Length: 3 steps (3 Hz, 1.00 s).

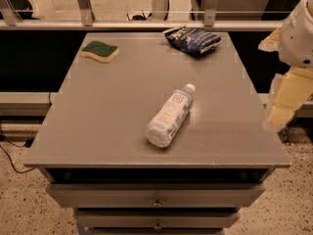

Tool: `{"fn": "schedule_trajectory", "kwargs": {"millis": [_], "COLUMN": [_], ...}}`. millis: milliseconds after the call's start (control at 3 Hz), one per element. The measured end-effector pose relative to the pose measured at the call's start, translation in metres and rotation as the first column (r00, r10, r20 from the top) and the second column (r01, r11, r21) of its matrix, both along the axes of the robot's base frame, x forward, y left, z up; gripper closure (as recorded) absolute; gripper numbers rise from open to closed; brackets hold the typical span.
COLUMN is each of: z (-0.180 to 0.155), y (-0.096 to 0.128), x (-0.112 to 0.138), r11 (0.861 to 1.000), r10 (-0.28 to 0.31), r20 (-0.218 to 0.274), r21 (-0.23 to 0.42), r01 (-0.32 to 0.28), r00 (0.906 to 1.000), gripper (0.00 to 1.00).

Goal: Pick blue plastic bottle

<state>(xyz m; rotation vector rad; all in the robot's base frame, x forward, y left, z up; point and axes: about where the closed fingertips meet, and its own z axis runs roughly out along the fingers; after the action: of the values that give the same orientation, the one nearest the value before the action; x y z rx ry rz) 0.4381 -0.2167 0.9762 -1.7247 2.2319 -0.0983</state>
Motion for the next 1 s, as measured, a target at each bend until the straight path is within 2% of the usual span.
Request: {"fn": "schedule_trajectory", "kwargs": {"millis": [333,667,1000], "z": [0.0,-0.008,-0.024], "y": [0.0,0.023,0.068], "x": [0.0,0.026,0.061], "r11": [1.0,0.993,0.95], "r10": [0.0,0.108,0.293], "r20": [0.0,0.022,0.066], "r21": [0.0,0.046,0.089], "r01": [0.0,-0.109,-0.298], "r00": [1.0,0.9939,0.9538], "gripper": [0.0,0.0,0.0]}}
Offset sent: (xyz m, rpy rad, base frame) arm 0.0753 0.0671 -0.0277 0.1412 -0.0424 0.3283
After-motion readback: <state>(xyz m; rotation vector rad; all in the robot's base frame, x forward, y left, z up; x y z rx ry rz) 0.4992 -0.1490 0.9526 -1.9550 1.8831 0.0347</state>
